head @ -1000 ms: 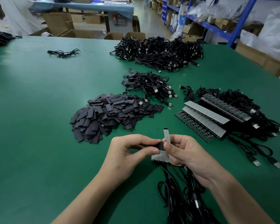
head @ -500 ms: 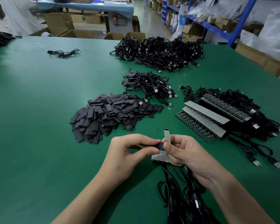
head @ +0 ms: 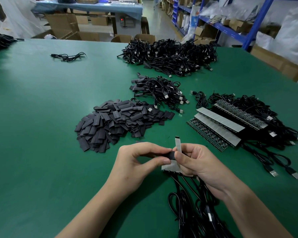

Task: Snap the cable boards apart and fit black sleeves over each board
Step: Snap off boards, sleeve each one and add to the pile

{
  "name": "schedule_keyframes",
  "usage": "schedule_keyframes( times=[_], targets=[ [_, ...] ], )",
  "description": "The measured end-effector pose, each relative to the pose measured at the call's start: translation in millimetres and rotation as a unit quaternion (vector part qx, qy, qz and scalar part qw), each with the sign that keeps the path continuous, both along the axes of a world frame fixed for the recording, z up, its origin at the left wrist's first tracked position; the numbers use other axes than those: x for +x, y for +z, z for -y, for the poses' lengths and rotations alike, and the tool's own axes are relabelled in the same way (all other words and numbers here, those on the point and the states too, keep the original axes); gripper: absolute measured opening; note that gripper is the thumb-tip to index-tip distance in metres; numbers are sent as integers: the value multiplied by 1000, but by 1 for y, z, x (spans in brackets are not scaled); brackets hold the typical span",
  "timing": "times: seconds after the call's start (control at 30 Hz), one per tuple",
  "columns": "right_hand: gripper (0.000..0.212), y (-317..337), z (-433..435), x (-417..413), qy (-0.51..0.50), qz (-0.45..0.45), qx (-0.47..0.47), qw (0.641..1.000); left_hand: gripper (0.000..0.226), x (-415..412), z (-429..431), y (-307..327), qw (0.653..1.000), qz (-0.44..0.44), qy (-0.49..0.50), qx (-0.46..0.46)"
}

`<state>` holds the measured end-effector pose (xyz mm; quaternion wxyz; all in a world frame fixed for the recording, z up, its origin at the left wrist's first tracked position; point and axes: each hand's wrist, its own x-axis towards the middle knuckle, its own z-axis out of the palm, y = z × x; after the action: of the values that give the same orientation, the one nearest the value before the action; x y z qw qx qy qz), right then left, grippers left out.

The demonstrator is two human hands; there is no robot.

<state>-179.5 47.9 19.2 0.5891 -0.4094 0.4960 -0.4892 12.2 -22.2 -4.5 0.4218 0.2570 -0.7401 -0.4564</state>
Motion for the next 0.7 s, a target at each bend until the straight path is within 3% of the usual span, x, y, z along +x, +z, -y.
schedule_keyframes(
  times=[0.17,0.33,0.7],
  targets=[
    [38,-2,1,-1,8,-8,1,1000,20,1,-1,2,998,15,15,-57],
    [24,-2,1,0,12,-10,-8,1000,20,1,-1,2,997,28,27,-71],
    [15,-4,2,-4,28,-20,-15,999,20,1,-1,1,998,26,17,-49]
  ],
)
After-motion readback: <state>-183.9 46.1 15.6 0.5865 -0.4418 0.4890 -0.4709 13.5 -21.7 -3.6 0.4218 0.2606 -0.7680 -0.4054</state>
